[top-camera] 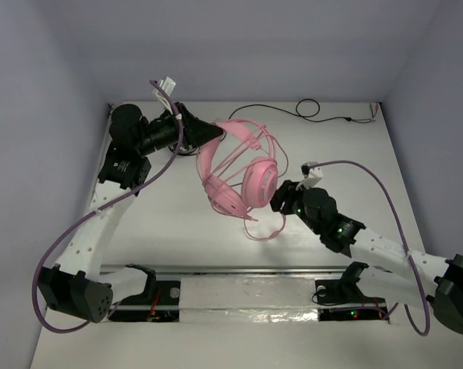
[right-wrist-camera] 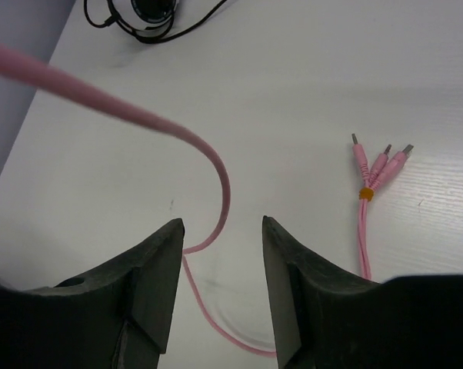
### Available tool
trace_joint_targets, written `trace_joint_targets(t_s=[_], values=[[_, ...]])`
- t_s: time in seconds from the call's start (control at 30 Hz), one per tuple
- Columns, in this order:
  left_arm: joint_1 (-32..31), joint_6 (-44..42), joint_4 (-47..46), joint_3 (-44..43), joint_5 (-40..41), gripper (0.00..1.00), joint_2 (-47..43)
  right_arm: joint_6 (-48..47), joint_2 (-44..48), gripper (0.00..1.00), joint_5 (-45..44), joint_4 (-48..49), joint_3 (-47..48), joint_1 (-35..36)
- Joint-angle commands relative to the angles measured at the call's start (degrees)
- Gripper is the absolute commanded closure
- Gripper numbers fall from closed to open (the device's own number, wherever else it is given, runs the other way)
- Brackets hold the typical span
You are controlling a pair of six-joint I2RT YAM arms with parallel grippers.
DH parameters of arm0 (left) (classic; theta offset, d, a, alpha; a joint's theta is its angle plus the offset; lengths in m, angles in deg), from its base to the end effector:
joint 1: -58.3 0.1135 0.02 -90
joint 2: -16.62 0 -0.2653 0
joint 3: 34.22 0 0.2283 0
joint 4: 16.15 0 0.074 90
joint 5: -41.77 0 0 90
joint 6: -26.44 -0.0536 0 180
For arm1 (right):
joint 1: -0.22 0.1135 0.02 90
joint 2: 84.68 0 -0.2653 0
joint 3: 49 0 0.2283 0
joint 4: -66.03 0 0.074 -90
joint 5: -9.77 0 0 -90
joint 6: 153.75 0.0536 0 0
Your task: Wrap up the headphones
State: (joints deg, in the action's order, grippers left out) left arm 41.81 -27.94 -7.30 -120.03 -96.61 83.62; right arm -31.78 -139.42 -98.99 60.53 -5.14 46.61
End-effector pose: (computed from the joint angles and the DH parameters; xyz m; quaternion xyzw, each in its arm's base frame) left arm 0.2191 -0.1067 0.4503 0.2120 0.6306 -0.5436 0.5118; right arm 0.1578 0.1407 0.2519 -0.0023 0.7959 0.2723 0.5407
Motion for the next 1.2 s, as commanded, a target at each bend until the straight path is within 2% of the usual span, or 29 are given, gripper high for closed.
trace_joint_targets(t_s=[0.0, 0.03, 0.1, 0.13, 0.27, 0.5, 0.63, 0.67, 0.73, 0.77, 0.9, 1.0, 1.17], values=[[1.3, 7.6, -8.5, -2.3, -1.5, 1.0, -1.1, 2.4, -1.1, 0.5, 2.5, 5.2, -0.8, -0.5], [1.3, 8.0, -8.6, -2.8, -1.3, 1.0, -1.0, 3.2, -0.6, 0.56, 3.9, 7.1, -1.5, -0.5], [1.3, 8.9, -9.3, -3.2, -0.6, 1.0, -0.7, 3.8, 0.2, 0.58, 5.7, 8.9, -3.2, -0.5], [1.3, 9.7, -10.0, -3.0, -0.7, 1.0, -0.6, 4.3, -0.3, 0.57, 6.1, 10.3, -3.4, -0.5], [1.3, 13.0, -13.8, -2.3, -0.9, 1.0, -0.2, 6.0, -6.5, 0.43, 7.1, 15.5, -2.9, -0.5], [2.4, 17.3, -15.3, -1.8, -1.5, 1.0, 0.8, 7.7, -18.5, 0.44, 4.8, 30.3, -3.7, -0.5], [4.4, 25.0, -22.7, 2.2, -1.8, 1.0, 0.8, 7.6, -23.1, 0.52, 5.3, 38.4, -4.2, -0.5], [4.4, 28.5, -25.7, 2.9, -1.6, 1.0, 0.8, 7.7, -25.4, 0.61, 5.8, 39.3, -4.1, -0.5], [5.0, 31.4, -28.4, 4.8, -0.1, 1.0, 0.8, 8.5, -28.0, 0.67, 7.8, 41.8, -3.6, -0.5], [5.0, 33.7, -30.4, 5.4, 0.6, 1.0, 0.8, 8.6, -29.2, 0.74, 8.1, 42.4, -3.2, 0.2], [5.0, 40.1, -35.2, 8.3, 5.3, 1.0, 0.9, 8.8, -36.0, 0.88, 8.9, 40.5, 0.9, 3.4], [5.0, 44.1, -38.9, 10.9, 9.2, 1.0, 1.4, 7.9, -37.9, 0.92, 8.0, 36.9, 5.2, 8.0], [5.0, 42.8, -37.4, 12.6, 15.9, 1.0, 1.6, 6.3, -38.2, 0.97, 6.1, 30.6, 9.4, 15.2]])
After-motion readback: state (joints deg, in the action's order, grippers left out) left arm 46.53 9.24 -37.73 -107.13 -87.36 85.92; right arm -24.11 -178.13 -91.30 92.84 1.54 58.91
